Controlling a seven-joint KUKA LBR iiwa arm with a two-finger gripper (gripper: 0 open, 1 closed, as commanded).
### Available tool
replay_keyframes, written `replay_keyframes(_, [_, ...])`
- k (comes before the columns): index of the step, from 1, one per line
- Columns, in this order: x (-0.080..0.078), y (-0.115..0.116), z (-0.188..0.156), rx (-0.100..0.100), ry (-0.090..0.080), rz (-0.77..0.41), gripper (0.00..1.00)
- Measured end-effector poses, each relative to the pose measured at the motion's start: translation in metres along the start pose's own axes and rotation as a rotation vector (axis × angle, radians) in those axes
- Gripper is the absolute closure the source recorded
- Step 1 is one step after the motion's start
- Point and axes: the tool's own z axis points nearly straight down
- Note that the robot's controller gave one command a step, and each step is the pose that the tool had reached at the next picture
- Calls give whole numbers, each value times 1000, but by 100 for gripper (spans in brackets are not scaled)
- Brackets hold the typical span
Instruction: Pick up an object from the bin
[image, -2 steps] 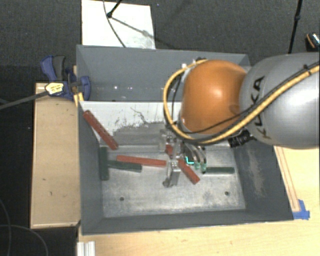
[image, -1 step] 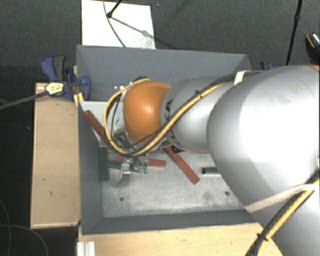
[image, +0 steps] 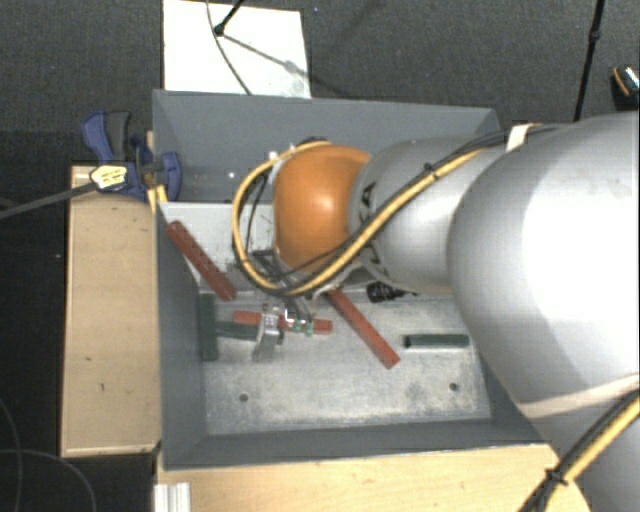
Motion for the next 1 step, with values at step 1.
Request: replay_keyframes(1, [-9,40,1,-1,3,118,0])
